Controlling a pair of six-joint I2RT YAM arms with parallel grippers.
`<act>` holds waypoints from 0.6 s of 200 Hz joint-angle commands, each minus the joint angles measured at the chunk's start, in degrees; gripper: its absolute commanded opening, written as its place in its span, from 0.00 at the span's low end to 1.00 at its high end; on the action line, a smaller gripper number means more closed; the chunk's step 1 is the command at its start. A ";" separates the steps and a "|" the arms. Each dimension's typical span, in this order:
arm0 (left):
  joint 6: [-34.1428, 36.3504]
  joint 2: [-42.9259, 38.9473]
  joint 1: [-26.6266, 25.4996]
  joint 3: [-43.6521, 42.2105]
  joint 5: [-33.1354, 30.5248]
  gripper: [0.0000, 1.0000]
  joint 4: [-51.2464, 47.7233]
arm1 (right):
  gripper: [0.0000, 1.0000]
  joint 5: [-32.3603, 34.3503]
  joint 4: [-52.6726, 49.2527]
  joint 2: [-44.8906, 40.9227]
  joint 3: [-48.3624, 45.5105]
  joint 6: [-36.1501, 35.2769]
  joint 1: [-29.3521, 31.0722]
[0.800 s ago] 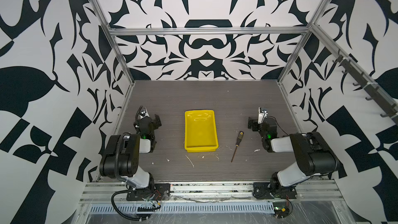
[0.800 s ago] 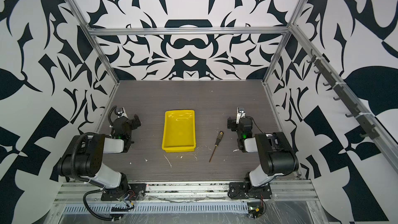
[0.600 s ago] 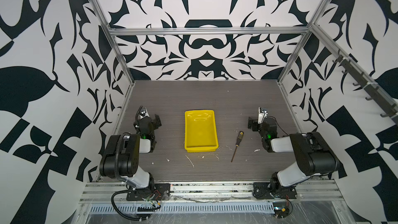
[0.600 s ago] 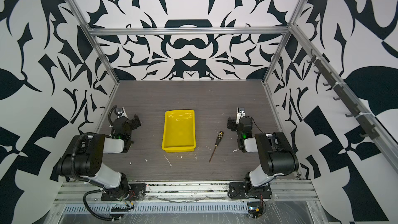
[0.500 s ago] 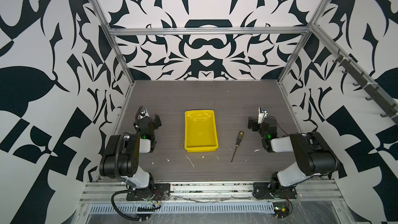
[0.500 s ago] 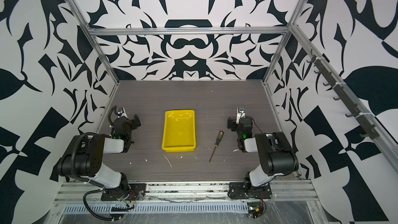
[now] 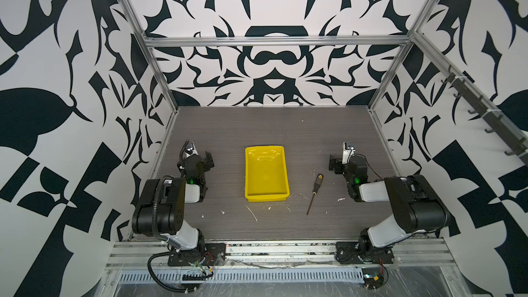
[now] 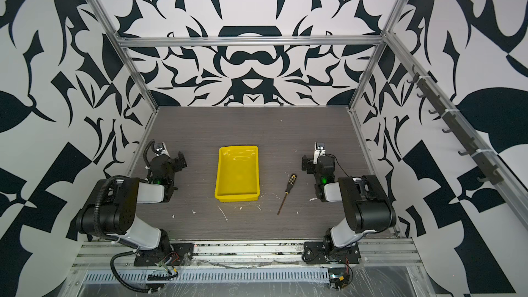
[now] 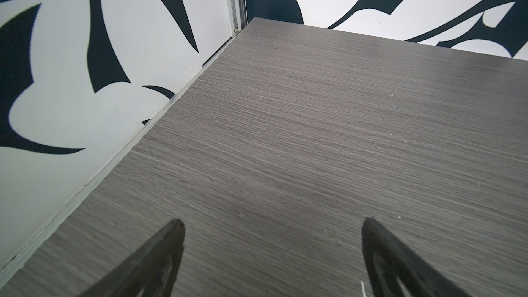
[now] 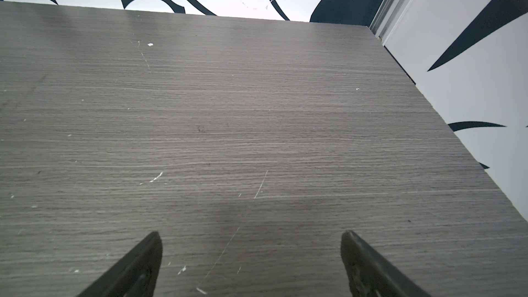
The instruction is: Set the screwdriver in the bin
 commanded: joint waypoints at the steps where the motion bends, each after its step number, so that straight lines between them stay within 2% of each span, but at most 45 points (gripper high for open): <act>1: -0.60 -0.48 0.23 0.42 0.07 0.99 1.45 | 1.00 -0.18 1.51 -0.47 0.45 -0.03 0.07; 120: -0.39 -0.66 0.17 0.12 0.67 0.99 1.71 | 1.00 -0.17 1.55 -0.59 0.45 -0.03 0.05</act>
